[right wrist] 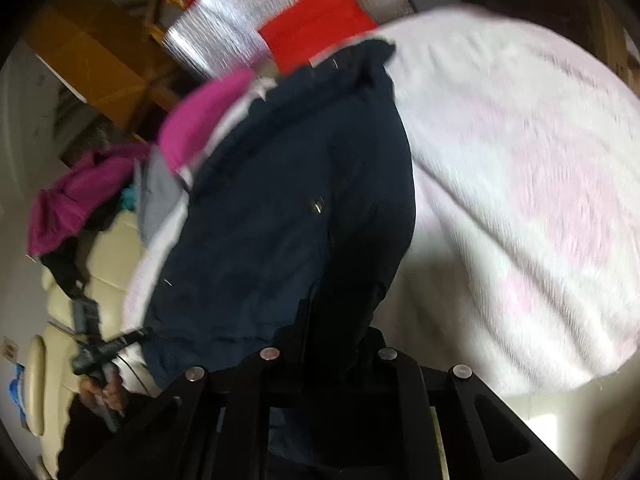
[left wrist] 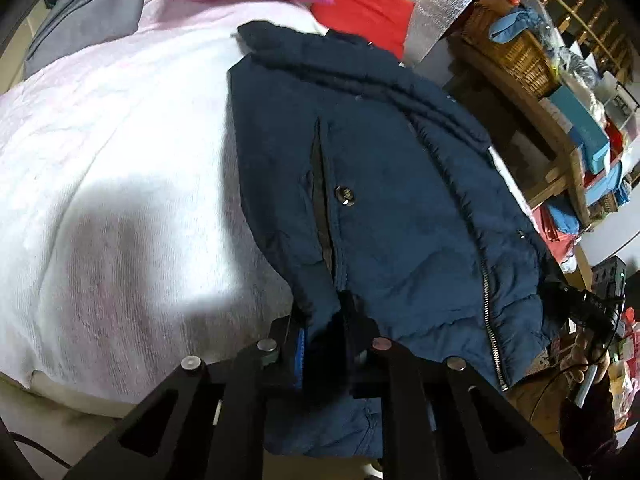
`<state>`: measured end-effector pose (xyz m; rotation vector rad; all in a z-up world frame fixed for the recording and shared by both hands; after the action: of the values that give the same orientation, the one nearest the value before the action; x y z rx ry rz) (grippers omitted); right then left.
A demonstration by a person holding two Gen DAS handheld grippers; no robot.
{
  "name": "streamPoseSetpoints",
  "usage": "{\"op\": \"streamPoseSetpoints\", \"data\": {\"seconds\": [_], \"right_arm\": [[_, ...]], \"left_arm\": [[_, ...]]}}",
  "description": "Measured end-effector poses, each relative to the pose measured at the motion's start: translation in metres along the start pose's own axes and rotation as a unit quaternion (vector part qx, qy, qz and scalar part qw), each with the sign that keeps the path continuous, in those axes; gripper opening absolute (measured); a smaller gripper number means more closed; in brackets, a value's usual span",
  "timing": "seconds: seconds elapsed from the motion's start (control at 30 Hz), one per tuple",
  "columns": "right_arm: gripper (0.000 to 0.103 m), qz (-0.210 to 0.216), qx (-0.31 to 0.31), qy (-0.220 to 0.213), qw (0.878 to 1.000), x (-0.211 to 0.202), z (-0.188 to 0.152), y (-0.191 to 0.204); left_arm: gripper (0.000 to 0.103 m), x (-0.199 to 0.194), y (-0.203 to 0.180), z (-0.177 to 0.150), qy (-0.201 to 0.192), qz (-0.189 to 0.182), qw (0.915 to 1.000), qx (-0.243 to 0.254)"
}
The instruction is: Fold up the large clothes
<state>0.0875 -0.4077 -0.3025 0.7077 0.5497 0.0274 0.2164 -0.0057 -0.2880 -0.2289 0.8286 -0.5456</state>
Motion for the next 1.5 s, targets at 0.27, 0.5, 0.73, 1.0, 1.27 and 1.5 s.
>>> {"op": "streamPoseSetpoints", "data": {"seconds": [0.27, 0.5, 0.73, 1.0, 1.27, 1.5], "right_arm": [[0.025, -0.015, 0.000, 0.043, 0.999, 0.022, -0.008, -0.006], [0.012, 0.031, -0.028, -0.051, 0.998, -0.007, 0.057, 0.030], [0.011, 0.050, -0.027, -0.115, 0.992, 0.011, 0.146, 0.057], [0.011, 0.020, -0.005, -0.169, 0.985, 0.087, 0.246, 0.073], [0.011, -0.030, 0.016, -0.156, 0.987, 0.217, 0.316, 0.046], [0.011, -0.067, 0.090, -0.124, 0.986, 0.318, 0.340, -0.003]], "left_arm": [[0.018, 0.013, -0.010, -0.003, 0.032, -0.010, 0.9994, -0.006], [0.011, -0.010, -0.022, 0.031, -0.019, -0.073, 0.9957, -0.053], [0.011, -0.021, -0.033, 0.130, -0.093, -0.107, 0.9865, -0.081], [0.011, 0.063, -0.024, 0.246, -0.141, -0.084, 0.9810, -0.103], [0.010, 0.180, 0.027, 0.308, -0.107, -0.044, 0.9850, -0.128], [0.015, 0.262, 0.065, 0.333, -0.081, -0.025, 0.9830, -0.163]]}}
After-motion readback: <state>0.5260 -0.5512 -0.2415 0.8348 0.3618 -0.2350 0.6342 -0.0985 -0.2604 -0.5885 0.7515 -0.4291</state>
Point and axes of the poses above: each gripper's, at about its wrist camera, not at the fingertips, and x roughly the way its jaws point, y to its left, z to its top, the point moved 4 cm from there along x, roughly the way its jaws point, and after that the axes turned 15 degrees about -y, right-handed, at the moved point
